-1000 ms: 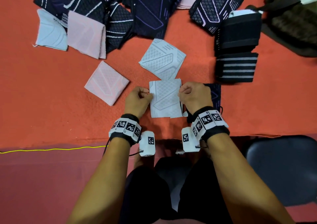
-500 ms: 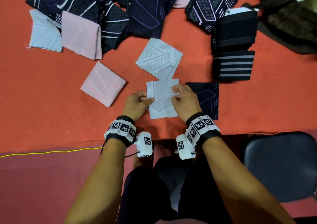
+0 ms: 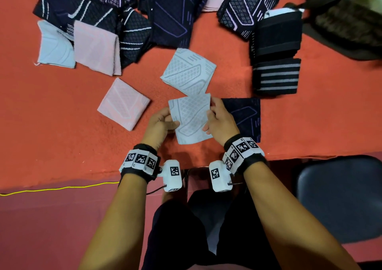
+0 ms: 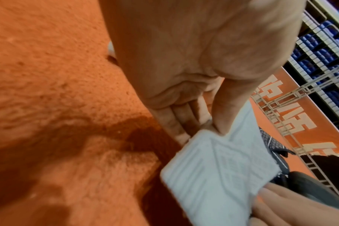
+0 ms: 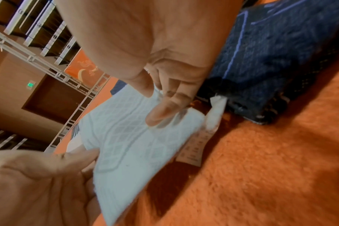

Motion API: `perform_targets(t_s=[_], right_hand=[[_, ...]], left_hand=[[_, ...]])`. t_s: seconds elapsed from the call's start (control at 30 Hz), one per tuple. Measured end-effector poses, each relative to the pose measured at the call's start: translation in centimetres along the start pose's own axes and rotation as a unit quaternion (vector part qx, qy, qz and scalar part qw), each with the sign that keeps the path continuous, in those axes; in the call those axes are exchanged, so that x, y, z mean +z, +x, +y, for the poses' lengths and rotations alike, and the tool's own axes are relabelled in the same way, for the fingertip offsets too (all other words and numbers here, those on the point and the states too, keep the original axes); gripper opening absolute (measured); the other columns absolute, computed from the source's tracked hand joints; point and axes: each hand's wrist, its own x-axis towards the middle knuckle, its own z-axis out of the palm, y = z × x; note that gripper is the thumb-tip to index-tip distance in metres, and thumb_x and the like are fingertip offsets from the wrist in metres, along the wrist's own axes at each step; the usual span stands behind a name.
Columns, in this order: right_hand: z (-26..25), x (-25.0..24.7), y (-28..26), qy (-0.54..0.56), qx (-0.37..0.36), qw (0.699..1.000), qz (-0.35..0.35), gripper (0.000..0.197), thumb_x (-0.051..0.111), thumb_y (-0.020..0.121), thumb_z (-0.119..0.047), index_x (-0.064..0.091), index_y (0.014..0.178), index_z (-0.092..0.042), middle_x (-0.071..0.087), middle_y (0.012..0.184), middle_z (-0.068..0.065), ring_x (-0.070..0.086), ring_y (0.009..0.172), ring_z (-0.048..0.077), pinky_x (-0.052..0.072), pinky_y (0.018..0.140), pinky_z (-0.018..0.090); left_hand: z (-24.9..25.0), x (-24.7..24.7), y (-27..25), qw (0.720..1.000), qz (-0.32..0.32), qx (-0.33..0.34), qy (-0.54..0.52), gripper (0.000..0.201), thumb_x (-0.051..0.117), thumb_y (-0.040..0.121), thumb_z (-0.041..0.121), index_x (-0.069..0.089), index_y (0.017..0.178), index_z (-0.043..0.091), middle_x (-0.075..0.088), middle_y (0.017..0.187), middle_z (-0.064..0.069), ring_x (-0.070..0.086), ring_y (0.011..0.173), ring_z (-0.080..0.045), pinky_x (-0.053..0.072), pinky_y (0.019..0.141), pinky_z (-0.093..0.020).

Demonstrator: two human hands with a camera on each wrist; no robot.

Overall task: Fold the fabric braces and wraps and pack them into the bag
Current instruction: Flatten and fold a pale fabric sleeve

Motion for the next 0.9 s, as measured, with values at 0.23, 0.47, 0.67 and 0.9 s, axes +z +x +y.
perform_targets(t_s=[0.23, 0.47, 0.67, 0.9], right_hand=[[-0.1, -3.2, -1.1, 0.051, -0.017, 0.997, 0.053, 0.019, 0.054, 0.101, -0.02, 0.066, 0.115, -0.019, 0.07, 0.098, -0.009, 0.058, 0.053, 0.005, 0.049, 0.054, 0.023], [3.2, -8.2, -2.2, 0.037, -0.009, 0.991, 0.132, 0.013, 0.061, 0.095, -0.018, 0.071, 0.101, -0.025, 0.066, 0.076, -0.005, 0.065, 0.074, 0.012, 0.054, 0.067, 0.034], [5.0, -10.3, -1.7, 0.013, 0.022, 0.98, 0.195, 0.017, 0.066, 0.093, -0.02, 0.055, 0.105, -0.026, 0.061, 0.077, -0.006, 0.059, 0.067, 0.011, 0.05, 0.065, 0.024], [5.3, -10.2, -1.6, -0.054, 0.024, 0.973, 0.223, 0.022, 0.067, 0.086, -0.009, 0.05, 0.097, -0.02, 0.057, 0.094, -0.003, 0.056, 0.081, 0.014, 0.048, 0.078, 0.03]], left_hand=[[-0.1, 1.6, -0.1, 0.999, 0.0, 0.002, -0.035, 0.038, 0.061, 0.07, 0.001, 0.067, 0.107, 0.01, 0.072, 0.098, -0.013, 0.065, 0.09, -0.031, 0.051, 0.081, -0.039], [-0.1, 6.3, 0.3, 0.996, -0.066, -0.004, 0.054, 0.016, 0.06, 0.091, -0.007, 0.06, 0.101, 0.006, 0.066, 0.077, -0.002, 0.069, 0.073, -0.016, 0.058, 0.061, -0.029], [-1.0, 9.6, 0.9, 0.996, -0.044, -0.013, 0.073, 0.017, 0.065, 0.091, -0.003, 0.056, 0.095, 0.011, 0.061, 0.079, -0.006, 0.069, 0.074, -0.021, 0.058, 0.057, -0.029], [-1.7, 10.7, 1.9, 0.992, -0.027, -0.027, 0.119, 0.019, 0.068, 0.091, 0.001, 0.055, 0.093, 0.015, 0.058, 0.082, -0.002, 0.068, 0.075, -0.019, 0.059, 0.058, -0.03]])
